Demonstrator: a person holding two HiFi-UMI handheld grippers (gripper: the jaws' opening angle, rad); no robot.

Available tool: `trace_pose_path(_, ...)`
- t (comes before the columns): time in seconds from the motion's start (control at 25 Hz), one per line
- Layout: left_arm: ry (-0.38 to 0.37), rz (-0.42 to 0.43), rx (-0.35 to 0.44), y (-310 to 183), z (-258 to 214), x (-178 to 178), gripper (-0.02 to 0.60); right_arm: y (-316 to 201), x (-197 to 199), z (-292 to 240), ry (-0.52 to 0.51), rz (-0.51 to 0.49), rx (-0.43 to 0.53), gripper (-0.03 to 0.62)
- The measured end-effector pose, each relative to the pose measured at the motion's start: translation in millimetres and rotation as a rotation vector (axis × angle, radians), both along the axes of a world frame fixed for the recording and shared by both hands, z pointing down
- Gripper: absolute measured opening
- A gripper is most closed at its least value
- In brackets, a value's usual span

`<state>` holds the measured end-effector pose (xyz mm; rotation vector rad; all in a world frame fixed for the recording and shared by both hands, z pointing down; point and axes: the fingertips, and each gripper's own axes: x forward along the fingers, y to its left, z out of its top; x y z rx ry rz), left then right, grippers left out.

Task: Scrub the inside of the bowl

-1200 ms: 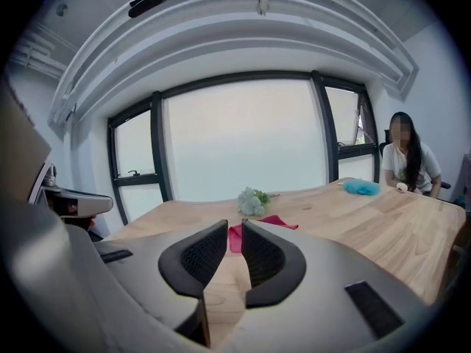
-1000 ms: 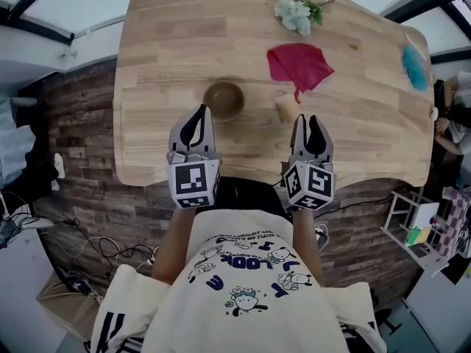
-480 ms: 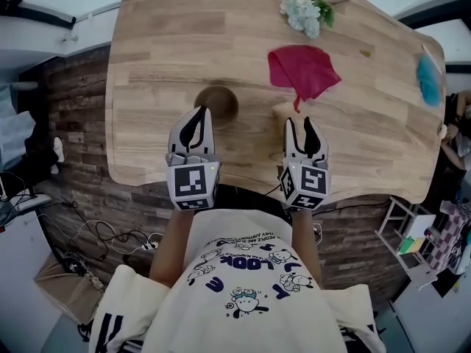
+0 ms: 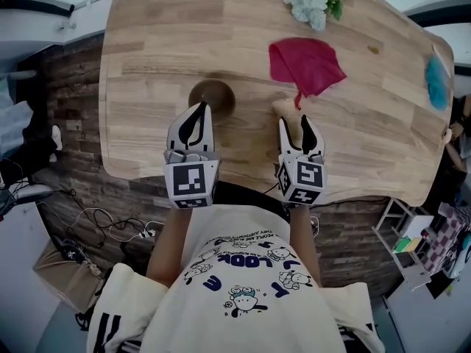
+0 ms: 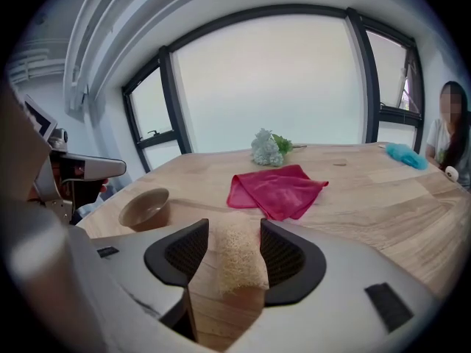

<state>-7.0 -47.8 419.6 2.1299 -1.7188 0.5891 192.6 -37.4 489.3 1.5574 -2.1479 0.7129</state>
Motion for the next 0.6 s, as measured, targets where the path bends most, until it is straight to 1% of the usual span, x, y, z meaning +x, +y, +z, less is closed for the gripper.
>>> trace_pose_path(0.28,-0.001,-0.018,-0.031,3.0,10.2,-8.7,0.031,3.9,0.0,17.4,0.023,-0.002,-0.041,0.218)
trace_pose_path(0.48,-0.004,-0.012,-0.043,3.0,16.4,-14.9,0.031,5.0,-1.2,24.1,0.032,0.004,-0.05,0.218)
trace_pose_path(0.6,0.009,-0.011,-0.04,0.3,13.8,-15.3,0.031,5.7,-2.9,24.3,0.038,0.006,-0.046,0.216)
